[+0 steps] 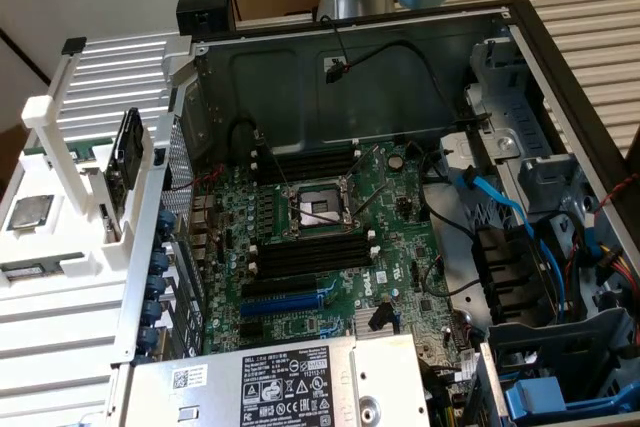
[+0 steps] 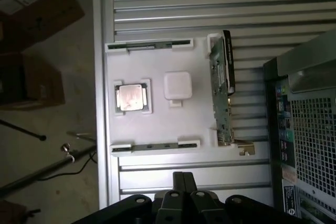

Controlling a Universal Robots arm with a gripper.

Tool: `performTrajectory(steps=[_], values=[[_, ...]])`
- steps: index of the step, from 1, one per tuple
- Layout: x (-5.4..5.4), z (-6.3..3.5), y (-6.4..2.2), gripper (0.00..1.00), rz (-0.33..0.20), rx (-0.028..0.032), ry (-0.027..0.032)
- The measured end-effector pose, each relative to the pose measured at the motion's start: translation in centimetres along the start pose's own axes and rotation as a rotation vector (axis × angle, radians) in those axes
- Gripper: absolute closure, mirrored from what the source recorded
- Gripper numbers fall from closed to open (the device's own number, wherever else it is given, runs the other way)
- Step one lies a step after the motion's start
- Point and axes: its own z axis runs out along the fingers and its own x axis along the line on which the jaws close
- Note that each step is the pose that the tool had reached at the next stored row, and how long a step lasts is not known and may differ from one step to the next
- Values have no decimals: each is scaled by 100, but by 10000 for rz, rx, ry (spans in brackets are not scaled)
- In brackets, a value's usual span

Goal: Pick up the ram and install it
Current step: 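Reach for the ram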

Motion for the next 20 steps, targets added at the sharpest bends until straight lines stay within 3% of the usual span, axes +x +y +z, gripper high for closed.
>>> performTrajectory(steps=[5, 6, 9, 12, 13, 15, 16, 20], values=[[32, 14, 37, 90, -159, 2, 12], [49, 23, 47, 90, -651, 3, 40], [56, 43, 75, 90, -805, 25, 49], [65, 65, 123, 90, -950, 107, 66], [69, 74, 153, 90, -1003, 195, 93], [72, 83, 188, 90, -1046, 304, 115], [76, 86, 205, 90, -1081, 331, 119], [143, 123, 246, 90, -1361, 335, 132]])
